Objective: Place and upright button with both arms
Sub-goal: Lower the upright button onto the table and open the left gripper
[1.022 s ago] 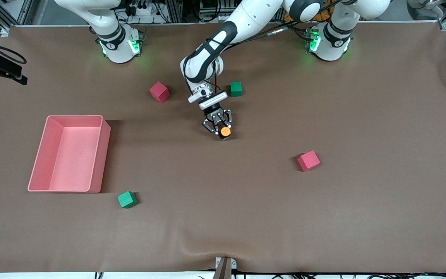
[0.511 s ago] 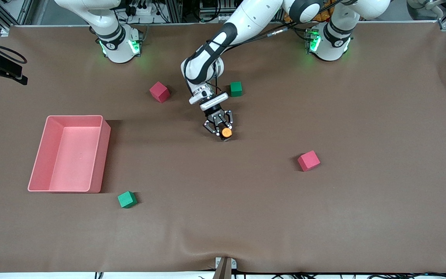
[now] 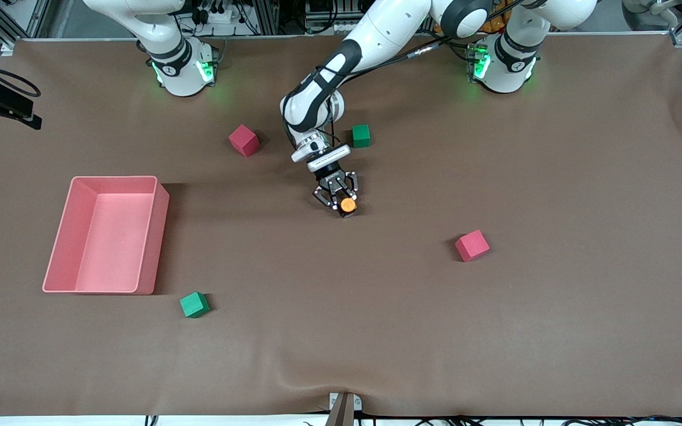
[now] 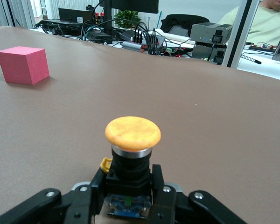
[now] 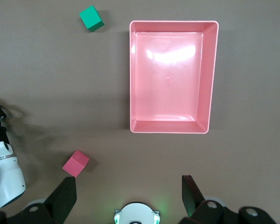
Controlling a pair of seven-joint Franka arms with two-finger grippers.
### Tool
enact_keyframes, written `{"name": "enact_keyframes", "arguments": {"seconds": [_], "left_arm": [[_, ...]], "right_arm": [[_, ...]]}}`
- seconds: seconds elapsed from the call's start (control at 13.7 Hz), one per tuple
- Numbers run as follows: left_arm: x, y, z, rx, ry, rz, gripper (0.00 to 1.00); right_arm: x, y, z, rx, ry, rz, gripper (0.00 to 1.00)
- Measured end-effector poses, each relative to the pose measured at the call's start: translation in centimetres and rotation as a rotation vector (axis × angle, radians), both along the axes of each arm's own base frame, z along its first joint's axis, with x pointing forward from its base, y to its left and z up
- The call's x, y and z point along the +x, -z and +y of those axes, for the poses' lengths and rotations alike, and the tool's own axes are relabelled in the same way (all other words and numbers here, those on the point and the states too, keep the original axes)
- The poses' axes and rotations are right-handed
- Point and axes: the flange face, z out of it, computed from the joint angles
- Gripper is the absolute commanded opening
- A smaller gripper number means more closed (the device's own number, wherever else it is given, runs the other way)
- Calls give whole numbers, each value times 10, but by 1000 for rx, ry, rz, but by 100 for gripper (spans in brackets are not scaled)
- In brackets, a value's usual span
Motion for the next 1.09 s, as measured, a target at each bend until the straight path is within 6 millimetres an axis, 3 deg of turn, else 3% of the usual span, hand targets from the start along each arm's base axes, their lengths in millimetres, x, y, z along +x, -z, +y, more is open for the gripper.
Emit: {"name": "enact_keyframes", "arguments": {"seconds": [0.07, 0.22, 0.29, 0.8, 1.09], "left_arm": [[0, 0, 0, 0, 0, 0, 60], [0, 0, -1, -2, 5, 1, 96], [0, 0, -1, -1, 11, -2, 100], [0, 0, -2, 6, 26, -12, 100], [-16, -10, -7, 54, 10, 7, 100]], "right_arm": [[0, 0, 0, 0, 0, -1, 100], [0, -2, 0, 0, -1, -3, 100], [0, -2, 1, 0, -2, -5, 100], [0, -3, 2, 0, -3, -6, 100], [0, -3, 2, 0, -4, -6, 100]]}}
